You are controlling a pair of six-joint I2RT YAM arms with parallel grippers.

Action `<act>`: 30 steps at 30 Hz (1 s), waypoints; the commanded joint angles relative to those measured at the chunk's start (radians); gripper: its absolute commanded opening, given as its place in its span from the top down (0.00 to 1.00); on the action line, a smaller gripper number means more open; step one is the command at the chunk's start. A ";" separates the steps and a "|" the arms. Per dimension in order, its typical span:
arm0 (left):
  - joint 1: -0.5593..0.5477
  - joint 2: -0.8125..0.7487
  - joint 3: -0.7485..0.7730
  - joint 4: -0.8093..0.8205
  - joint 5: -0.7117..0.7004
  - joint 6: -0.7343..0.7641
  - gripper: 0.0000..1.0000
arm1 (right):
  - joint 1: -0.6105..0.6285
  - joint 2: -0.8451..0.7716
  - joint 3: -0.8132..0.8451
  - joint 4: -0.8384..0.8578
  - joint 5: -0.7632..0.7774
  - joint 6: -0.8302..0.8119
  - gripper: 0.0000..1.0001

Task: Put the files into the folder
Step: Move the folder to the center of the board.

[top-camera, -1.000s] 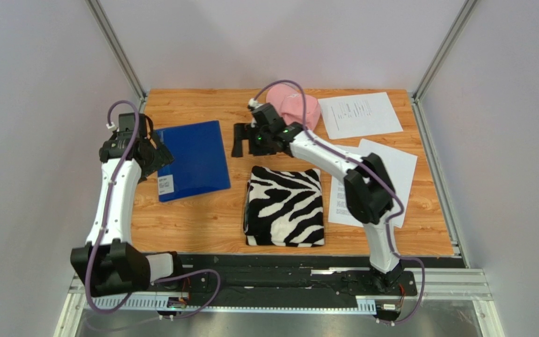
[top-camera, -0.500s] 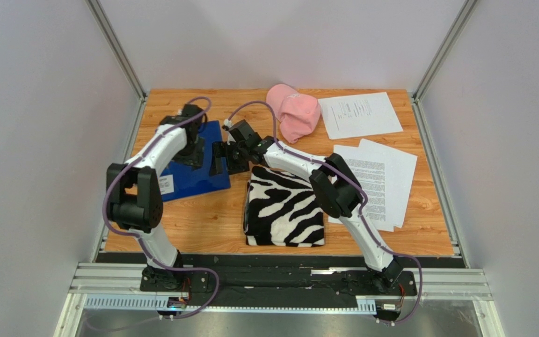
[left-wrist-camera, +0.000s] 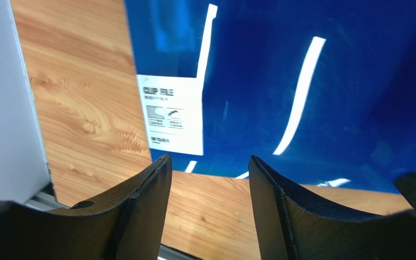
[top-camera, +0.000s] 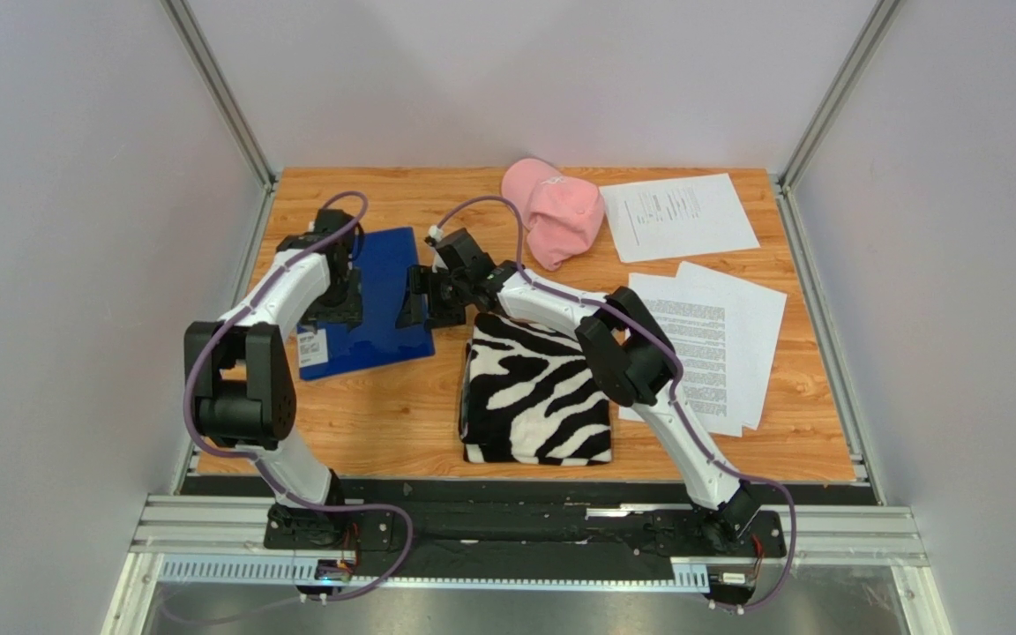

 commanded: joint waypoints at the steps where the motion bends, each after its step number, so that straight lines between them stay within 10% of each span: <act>1: 0.132 0.002 0.030 0.052 0.073 -0.090 0.37 | -0.006 0.046 -0.012 0.004 0.034 0.002 0.28; 5: 0.238 0.109 0.103 0.048 0.100 -0.101 0.40 | -0.006 0.052 0.003 -0.016 0.032 -0.017 0.30; 16: 0.310 0.321 0.234 -0.014 0.271 -0.097 0.09 | -0.026 0.017 0.026 -0.062 0.005 -0.118 0.22; 19: 0.312 0.293 0.246 0.000 0.361 -0.093 0.30 | -0.049 -0.005 0.023 -0.060 -0.015 -0.136 0.19; 30: 0.284 0.359 0.353 0.014 0.725 -0.201 0.32 | -0.167 -0.068 0.105 -0.106 -0.049 -0.193 0.10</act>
